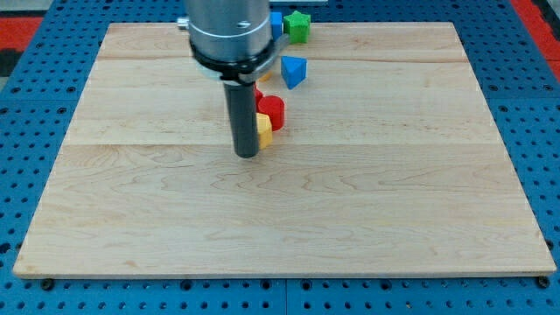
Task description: Push the yellow hexagon to the downside of red star
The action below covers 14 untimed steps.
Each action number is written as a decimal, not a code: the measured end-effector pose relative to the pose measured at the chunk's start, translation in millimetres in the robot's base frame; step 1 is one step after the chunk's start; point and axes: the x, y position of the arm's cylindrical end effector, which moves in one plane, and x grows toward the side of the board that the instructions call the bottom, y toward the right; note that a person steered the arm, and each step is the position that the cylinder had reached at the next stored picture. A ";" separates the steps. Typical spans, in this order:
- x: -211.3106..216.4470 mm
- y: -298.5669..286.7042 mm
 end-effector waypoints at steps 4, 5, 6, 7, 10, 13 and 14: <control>9.2 41.0; -4.4 28.5; -5.3 18.6; -14.7 0.0; -26.0 -10.9; -34.7 -2.9; -39.1 1.2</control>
